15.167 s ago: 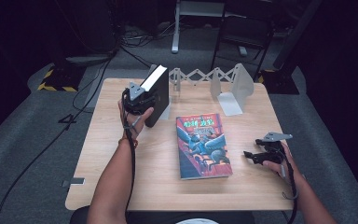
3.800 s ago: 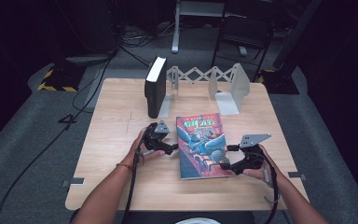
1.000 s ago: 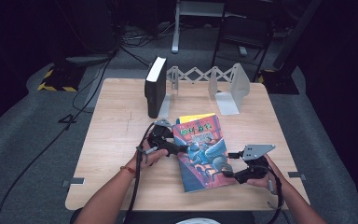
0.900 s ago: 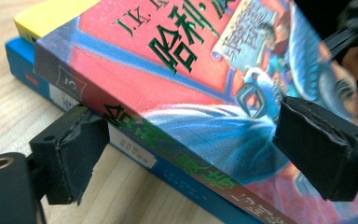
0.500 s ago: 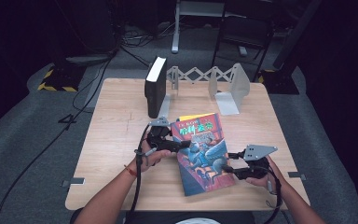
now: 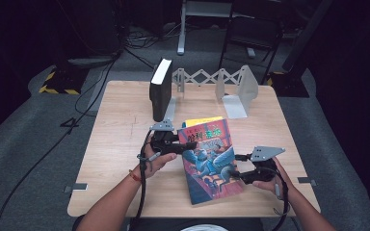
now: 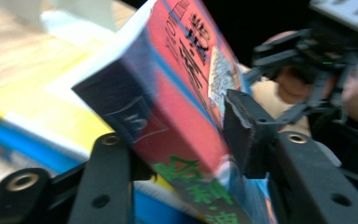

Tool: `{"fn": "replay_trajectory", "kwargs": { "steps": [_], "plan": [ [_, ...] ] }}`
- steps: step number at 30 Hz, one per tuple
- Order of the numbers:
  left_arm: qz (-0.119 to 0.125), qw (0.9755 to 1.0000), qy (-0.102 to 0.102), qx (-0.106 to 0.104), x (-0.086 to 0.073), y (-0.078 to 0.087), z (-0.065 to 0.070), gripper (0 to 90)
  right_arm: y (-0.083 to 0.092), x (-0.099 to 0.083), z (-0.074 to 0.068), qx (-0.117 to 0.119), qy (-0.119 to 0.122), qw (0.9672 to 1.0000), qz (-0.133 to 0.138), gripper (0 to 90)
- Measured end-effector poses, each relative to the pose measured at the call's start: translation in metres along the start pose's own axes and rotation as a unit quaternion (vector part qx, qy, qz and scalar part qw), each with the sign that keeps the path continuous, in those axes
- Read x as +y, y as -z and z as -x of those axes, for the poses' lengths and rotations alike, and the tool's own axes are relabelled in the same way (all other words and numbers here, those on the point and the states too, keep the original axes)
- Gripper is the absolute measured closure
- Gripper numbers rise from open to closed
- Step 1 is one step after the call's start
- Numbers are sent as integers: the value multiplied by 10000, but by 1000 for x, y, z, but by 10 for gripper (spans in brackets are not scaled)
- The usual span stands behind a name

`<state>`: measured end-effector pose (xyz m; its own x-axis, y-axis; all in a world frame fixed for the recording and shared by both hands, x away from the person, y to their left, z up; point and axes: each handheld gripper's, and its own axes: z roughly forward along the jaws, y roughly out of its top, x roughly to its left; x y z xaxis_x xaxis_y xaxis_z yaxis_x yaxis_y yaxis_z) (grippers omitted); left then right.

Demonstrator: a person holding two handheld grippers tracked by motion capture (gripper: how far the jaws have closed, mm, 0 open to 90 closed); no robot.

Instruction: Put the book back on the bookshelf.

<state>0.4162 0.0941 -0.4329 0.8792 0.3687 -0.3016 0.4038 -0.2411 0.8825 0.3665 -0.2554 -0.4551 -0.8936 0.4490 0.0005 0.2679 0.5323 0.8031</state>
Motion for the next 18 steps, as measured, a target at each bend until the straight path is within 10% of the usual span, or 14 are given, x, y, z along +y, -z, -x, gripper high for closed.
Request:
{"fn": "replay_trajectory", "kwargs": {
  "steps": [3,18],
  "plan": [
    [-23,9993,-383,-13,8,-3,17,602,-5,5,3,56,-66,10000,-1,299],
    [135,9967,-789,-107,13,-7,36,622,-1,12,19,489,-374,9977,294,345]
  ]
}}
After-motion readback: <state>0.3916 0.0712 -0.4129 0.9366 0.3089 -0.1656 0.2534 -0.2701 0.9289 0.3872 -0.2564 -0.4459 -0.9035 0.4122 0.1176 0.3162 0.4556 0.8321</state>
